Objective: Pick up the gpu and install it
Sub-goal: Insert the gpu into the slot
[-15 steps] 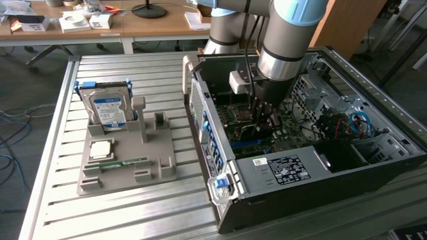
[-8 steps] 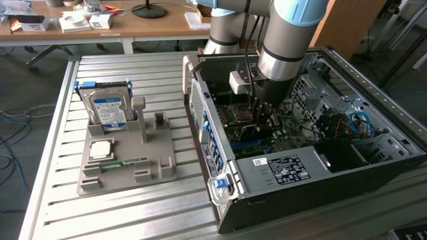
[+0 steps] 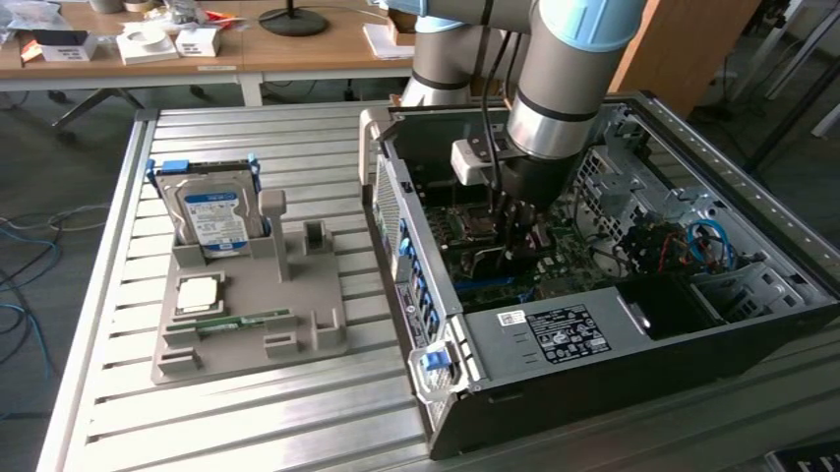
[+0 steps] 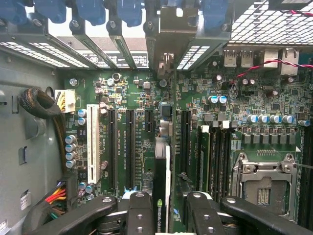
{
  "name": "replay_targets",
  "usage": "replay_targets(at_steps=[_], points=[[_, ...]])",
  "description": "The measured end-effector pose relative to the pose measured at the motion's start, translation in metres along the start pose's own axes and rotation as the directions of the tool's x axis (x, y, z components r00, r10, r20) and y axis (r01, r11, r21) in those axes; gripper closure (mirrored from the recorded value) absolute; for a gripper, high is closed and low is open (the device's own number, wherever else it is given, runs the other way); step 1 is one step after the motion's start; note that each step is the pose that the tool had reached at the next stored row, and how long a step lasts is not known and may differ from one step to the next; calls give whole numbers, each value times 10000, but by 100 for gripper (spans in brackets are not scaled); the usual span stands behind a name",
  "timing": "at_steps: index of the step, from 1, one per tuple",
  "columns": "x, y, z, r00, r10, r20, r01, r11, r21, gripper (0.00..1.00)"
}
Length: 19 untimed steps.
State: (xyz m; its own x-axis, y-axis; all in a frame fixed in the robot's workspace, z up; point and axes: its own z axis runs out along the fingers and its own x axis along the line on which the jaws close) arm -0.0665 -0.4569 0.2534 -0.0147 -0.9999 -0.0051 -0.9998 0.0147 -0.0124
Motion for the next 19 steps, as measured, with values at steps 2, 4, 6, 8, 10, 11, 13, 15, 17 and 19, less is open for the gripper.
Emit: replay_targets(at_steps=[2,4,6,8,10,11,13,15,17,19], points=[[0,0,0,10000,0,0,0,10000,0,67],[0,0,0,10000,1,0,-1,10000,0,67],[0,0,0,10000,0,0,0,10000,0,67],[0,0,0,10000,0,-1,0,10000,0,67],[0,0,0,10000,0,0,0,10000,0,67],[0,0,0,10000,0,-1,0,10000,0,67],[0,0,0,10000,0,0,0,10000,1,67],[0,0,0,10000,0,0,0,10000,0,67],[0,0,0,10000,1,0,-1,10000,0,67],[0,0,0,10000,0,0,0,10000,1,74]])
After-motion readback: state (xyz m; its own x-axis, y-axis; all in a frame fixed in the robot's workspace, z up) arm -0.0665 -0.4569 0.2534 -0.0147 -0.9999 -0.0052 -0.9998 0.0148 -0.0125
